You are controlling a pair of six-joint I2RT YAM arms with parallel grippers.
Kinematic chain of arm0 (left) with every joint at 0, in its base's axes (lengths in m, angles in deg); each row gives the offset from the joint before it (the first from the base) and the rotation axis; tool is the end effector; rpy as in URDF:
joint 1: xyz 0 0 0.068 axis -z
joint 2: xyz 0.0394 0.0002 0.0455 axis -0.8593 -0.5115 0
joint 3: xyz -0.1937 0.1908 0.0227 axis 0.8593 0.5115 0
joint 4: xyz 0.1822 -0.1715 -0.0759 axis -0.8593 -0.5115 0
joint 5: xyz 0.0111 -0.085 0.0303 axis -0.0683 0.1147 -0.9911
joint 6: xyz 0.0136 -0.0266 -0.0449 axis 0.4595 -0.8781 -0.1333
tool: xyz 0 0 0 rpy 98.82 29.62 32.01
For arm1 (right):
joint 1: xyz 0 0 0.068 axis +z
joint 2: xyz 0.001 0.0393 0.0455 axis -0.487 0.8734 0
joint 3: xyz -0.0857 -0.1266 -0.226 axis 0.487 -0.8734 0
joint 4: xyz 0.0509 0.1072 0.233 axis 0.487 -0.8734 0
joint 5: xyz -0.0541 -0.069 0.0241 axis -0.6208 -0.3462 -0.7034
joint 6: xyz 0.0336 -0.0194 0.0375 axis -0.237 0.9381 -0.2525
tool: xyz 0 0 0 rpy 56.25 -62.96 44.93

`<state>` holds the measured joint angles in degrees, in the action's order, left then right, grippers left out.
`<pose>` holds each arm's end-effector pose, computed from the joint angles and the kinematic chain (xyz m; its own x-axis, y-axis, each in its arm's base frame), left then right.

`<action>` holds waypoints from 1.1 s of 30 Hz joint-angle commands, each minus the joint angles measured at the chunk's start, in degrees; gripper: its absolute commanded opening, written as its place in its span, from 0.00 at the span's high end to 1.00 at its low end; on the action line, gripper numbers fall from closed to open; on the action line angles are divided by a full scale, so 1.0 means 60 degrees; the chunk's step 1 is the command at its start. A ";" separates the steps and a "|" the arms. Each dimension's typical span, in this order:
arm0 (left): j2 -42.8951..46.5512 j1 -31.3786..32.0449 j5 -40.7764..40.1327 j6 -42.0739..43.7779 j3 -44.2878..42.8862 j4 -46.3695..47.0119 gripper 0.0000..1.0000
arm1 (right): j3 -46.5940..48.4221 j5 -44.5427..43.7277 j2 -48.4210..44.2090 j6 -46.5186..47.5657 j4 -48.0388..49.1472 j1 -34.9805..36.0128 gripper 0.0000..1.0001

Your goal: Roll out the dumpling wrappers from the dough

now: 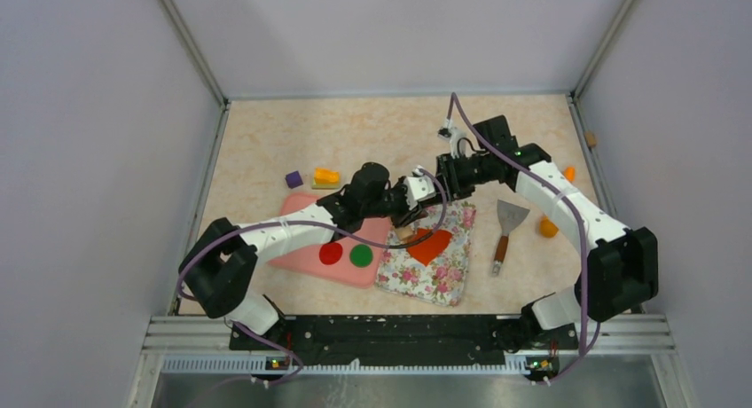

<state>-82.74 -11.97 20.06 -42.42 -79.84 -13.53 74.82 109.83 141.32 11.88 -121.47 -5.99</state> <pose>0.2225 -0.2615 0.2458 0.0219 0.3969 -0.9176 0.9596 0.2491 0.1306 0.2649 0.1384 0.2985 -0.8258 -0.2312 -0.5144 -0.5405 0.5850 0.6047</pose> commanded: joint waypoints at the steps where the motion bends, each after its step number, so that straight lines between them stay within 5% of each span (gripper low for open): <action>1: 0.0158 0.0051 0.0129 -0.0112 -0.0446 0.0800 0.88 | -0.0012 0.0224 -0.0131 -0.0090 0.0675 0.0055 1.00; 4: 0.0488 0.0049 -0.0569 -0.0143 -0.0344 0.0350 0.57 | 0.0225 -0.0162 -0.0303 0.0473 -0.0005 -0.0213 1.00; 10: 0.1853 -0.1092 -0.1717 -0.2824 0.0367 -0.1550 0.36 | 0.0293 -0.0517 -0.0428 0.2493 -0.2178 -0.0718 1.00; 15: 0.1567 -0.2376 -0.1408 -0.5631 0.0266 -0.3700 0.40 | -0.0362 -0.0185 -0.0424 0.2561 -0.1671 -0.0787 1.00; 24: -0.0066 -0.2471 -0.0459 -0.6847 0.0531 -0.2336 0.47 | -0.0459 -0.0608 0.0560 0.1512 -0.1074 -0.0927 1.00; 33: -0.1426 -0.2212 -0.0798 -0.7623 0.0668 -0.2003 0.57 | -0.0485 -0.2935 0.1609 0.1737 -0.1814 -0.1237 1.00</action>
<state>-90.37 -26.37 16.44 -84.73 -76.72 -29.64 70.93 105.20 148.32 20.65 -130.52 -13.07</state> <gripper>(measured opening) 0.450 0.350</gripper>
